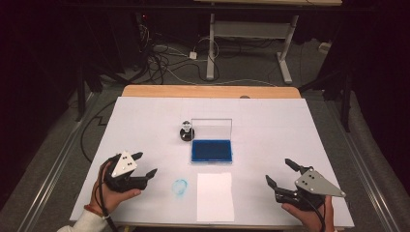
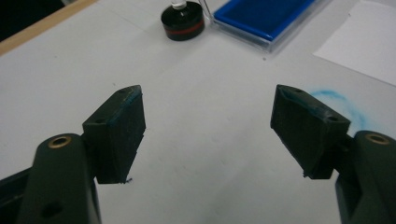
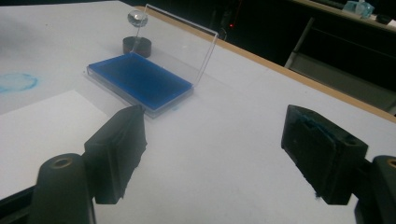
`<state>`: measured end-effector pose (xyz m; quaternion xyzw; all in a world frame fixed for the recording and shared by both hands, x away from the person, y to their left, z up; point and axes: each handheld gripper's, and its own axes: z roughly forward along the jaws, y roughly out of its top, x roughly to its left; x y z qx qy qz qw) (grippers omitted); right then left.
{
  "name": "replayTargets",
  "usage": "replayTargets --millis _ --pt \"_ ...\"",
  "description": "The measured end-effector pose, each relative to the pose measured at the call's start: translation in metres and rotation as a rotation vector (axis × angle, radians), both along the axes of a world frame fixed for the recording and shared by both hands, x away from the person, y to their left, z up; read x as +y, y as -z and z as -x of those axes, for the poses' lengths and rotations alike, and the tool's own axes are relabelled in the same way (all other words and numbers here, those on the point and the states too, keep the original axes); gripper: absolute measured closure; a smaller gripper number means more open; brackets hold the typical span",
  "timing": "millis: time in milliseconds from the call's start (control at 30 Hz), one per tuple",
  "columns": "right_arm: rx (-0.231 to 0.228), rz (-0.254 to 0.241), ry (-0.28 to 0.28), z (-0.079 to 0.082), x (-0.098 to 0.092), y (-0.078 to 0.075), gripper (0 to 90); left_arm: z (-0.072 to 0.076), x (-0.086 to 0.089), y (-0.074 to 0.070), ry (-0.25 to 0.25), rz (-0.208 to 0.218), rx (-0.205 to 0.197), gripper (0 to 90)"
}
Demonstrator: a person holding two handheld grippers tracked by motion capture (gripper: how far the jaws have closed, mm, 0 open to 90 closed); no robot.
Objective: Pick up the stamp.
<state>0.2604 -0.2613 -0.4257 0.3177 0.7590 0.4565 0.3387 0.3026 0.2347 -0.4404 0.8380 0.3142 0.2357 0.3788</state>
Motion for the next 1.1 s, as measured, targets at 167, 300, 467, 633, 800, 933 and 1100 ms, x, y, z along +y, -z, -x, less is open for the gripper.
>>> replayTargets --millis 167,300,467,633,800,933,1100 --pt "0.020 0.005 -0.001 -0.003 0.001 0.003 21.8 -0.031 0.003 -0.022 -0.008 0.042 0.030 23.6" --pt "0.031 0.004 0.001 -0.004 0.001 0.003 21.7 -0.046 -0.002 -0.029 -0.001 0.024 0.055 21.2" --pt "0.053 -0.001 -0.012 -0.005 0.001 0.006 21.7 -0.079 -0.020 -0.036 0.033 0.009 0.095 18.9" --pt "0.063 -0.005 -0.027 -0.006 0.000 0.007 21.9 -0.116 -0.043 -0.031 0.052 -0.025 0.146 18.1" --pt "0.075 -0.001 -0.029 -0.007 0.000 0.009 22.2 -0.152 -0.065 -0.021 0.042 -0.060 0.185 19.6" --pt "0.082 0.013 -0.035 -0.008 0.000 0.010 22.4 -0.164 -0.081 -0.015 0.050 -0.112 0.196 19.7" --pt "0.092 0.022 -0.040 -0.009 0.000 0.012 22.6 -0.172 -0.092 -0.014 0.054 -0.082 0.189 22.1"
